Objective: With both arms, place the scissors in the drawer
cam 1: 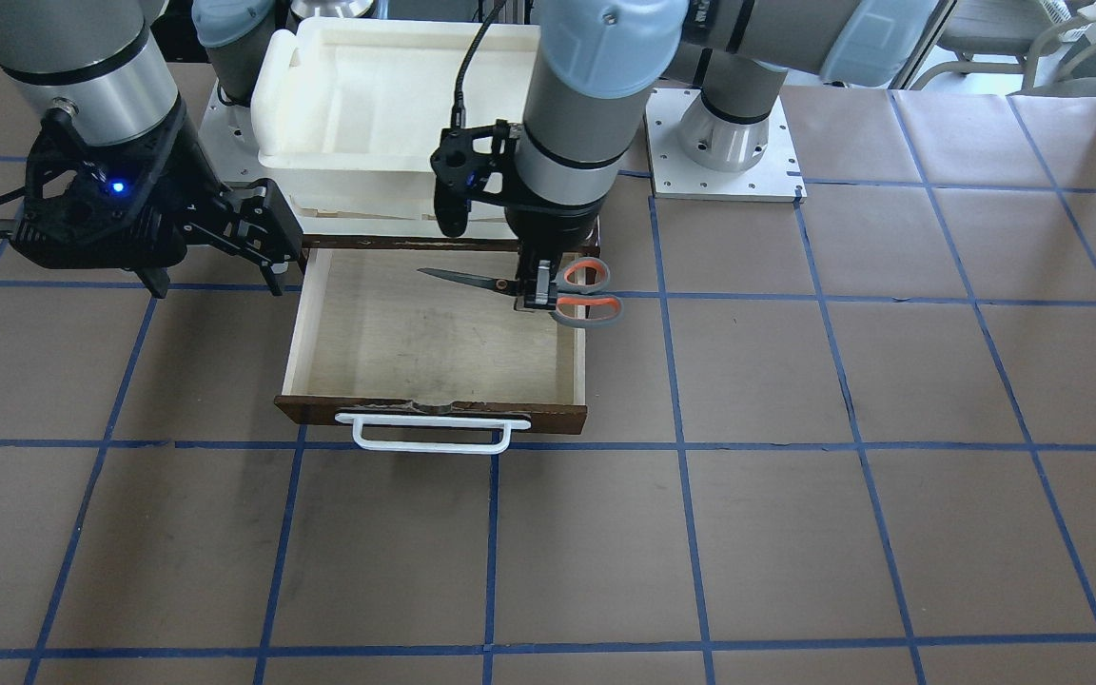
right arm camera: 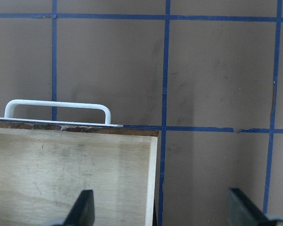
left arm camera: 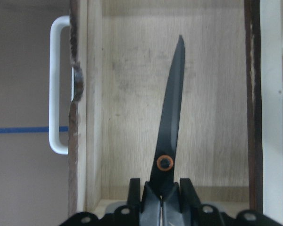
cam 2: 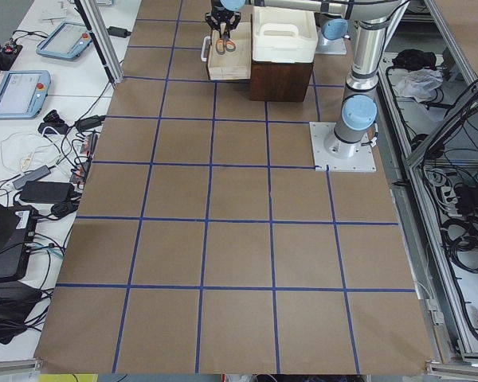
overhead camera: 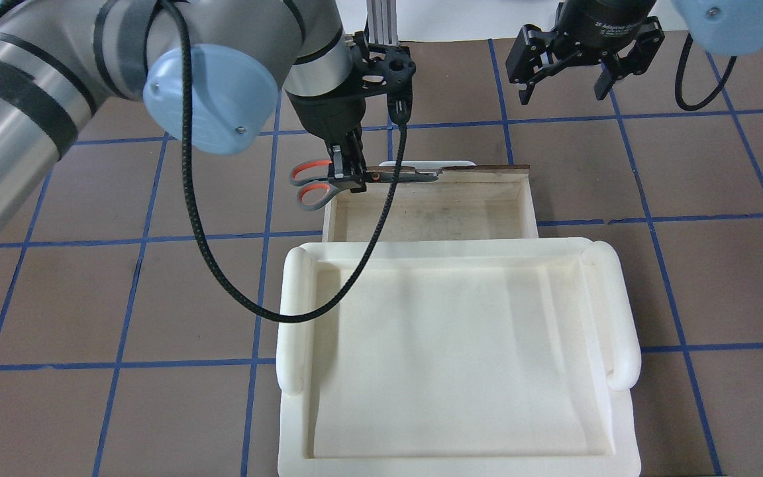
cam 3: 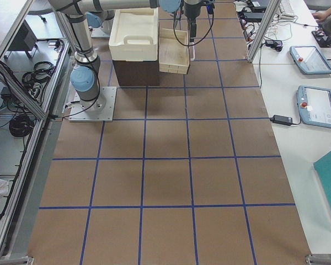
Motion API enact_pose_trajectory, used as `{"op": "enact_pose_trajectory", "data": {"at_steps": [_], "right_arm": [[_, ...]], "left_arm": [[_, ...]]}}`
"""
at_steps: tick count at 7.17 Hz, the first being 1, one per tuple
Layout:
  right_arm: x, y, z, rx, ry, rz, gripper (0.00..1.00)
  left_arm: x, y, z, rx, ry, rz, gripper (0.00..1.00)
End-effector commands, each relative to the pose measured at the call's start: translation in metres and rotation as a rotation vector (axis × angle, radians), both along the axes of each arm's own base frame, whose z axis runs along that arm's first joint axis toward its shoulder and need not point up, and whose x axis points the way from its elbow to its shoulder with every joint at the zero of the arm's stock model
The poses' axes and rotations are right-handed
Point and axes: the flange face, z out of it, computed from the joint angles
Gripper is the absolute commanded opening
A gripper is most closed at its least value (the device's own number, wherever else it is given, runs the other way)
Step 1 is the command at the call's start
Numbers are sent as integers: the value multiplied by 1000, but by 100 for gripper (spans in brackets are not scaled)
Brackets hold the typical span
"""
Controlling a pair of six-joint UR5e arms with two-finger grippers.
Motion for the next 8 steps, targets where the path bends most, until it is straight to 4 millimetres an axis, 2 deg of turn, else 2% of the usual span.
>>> {"op": "enact_pose_trajectory", "data": {"at_steps": [1, 3, 4, 5, 6, 7, 8], "right_arm": [[-1, 2, 7, -13, -5, 9, 100], [-16, 0, 6, -9, 3, -16, 100], [-22, 0, 7, -12, 14, -1, 100], [-32, -3, 6, -10, 22, 42, 100], [-34, 1, 4, 16, 21, 27, 100], [-33, 3, 7, 12, 21, 27, 100], [-33, 4, 8, 12, 20, 24, 100]], "left_arm": [[-40, 4, -27, 15, -15, -30, 8], [-55, 4, -48, 39, -29, -26, 8], [-67, 8, -55, 28, -26, -43, 9], [-71, 8, -70, 49, -38, -48, 10], [-79, 11, -85, 73, -49, -48, 10], [-90, 20, -91, 81, -57, -70, 10], [-93, 18, -103, 96, -65, -72, 10]]}}
